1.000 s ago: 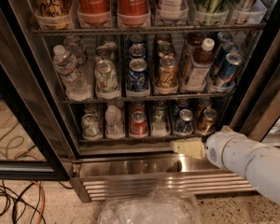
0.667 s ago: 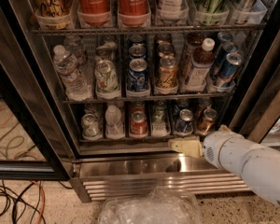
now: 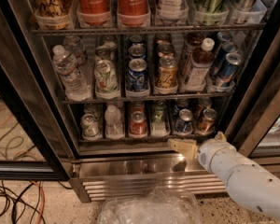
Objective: Pick orange can from bottom shelf of fridge
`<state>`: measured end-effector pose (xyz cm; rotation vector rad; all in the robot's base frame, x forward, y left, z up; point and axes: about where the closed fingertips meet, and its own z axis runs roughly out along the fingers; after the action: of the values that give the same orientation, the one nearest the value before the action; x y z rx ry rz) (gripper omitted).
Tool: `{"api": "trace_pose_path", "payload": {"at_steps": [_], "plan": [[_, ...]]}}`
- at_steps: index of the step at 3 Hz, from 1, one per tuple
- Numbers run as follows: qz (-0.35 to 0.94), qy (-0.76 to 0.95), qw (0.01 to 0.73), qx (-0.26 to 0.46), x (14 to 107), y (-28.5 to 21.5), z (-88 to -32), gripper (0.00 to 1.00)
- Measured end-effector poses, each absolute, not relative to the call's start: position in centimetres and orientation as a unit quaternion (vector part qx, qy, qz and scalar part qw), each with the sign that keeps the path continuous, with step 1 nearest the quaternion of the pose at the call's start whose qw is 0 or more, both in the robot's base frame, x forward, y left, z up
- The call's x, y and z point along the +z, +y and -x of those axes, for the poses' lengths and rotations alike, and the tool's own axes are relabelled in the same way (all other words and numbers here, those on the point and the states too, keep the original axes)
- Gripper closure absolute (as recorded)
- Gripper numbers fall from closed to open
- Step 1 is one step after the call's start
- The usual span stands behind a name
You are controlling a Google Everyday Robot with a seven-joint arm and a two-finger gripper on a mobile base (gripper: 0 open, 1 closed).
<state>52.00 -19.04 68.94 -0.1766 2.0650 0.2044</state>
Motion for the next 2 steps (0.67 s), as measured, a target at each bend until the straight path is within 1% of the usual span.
{"api": "trace_pose_path", "payload": {"at_steps": [2], "plan": [[-0.019, 0.826, 0.555, 0.095, 65.5, -19.6, -55.4, 0.00]]}}
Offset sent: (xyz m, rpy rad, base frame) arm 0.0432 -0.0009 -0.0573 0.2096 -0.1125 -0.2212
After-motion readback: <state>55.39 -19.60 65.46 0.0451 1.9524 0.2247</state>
